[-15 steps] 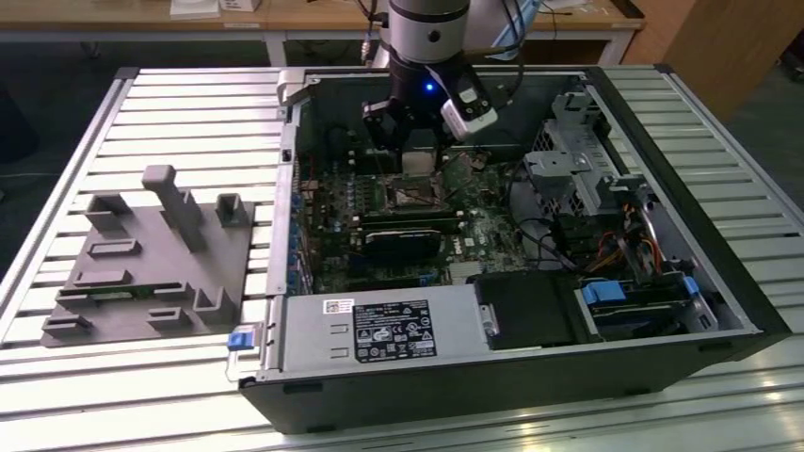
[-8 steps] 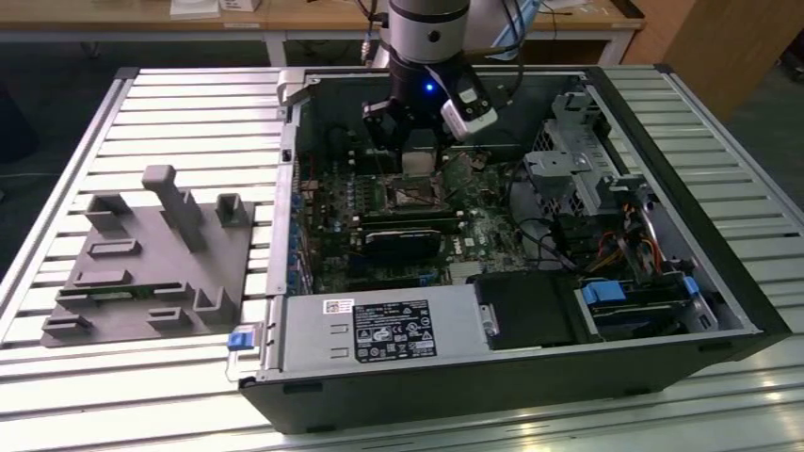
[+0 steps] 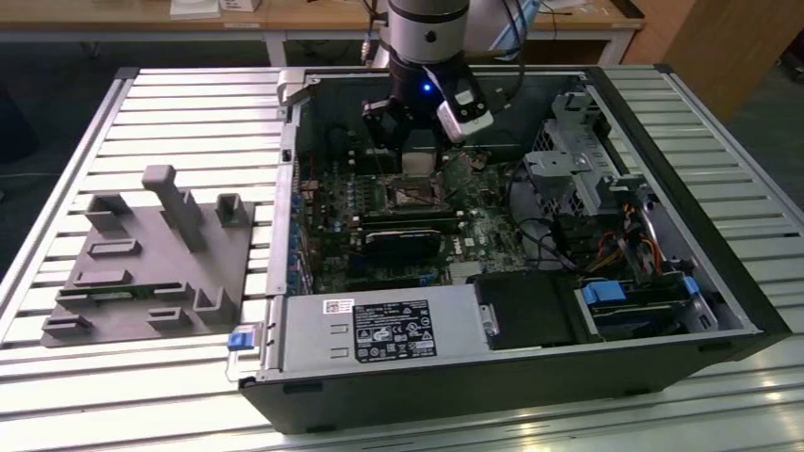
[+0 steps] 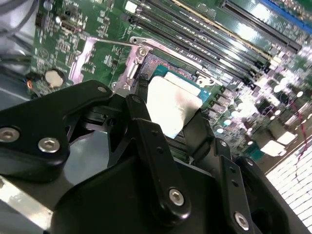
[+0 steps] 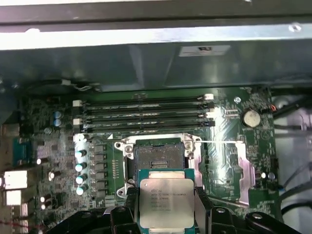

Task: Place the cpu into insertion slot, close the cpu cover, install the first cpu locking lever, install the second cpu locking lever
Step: 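Place the cpu into insertion slot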

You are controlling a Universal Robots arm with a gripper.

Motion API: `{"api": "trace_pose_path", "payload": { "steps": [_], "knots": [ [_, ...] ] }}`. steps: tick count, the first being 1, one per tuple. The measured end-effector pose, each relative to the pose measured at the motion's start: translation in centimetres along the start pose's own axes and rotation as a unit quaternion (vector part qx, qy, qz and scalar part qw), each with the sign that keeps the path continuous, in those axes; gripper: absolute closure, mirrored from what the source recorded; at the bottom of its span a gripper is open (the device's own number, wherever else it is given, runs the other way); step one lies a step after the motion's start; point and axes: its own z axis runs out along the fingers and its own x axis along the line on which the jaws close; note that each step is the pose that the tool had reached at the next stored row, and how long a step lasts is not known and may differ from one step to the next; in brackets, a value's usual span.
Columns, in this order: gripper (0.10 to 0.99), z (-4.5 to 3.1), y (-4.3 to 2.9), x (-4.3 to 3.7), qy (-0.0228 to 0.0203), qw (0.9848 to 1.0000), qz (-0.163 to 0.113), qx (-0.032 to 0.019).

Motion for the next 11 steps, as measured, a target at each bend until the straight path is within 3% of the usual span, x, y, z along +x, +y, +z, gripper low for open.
{"api": "trace_pose_path", "payload": {
  "steps": [6, 11],
  "knots": [
    [0.545, 0.03, 0.0, 0.0, -0.0034, 0.9985, 0.054, 0.0021],
    [0.545, 0.07, 0.0, 0.0, -0.0063, 0.995, 0.1, 0.0038]
  ]
}}
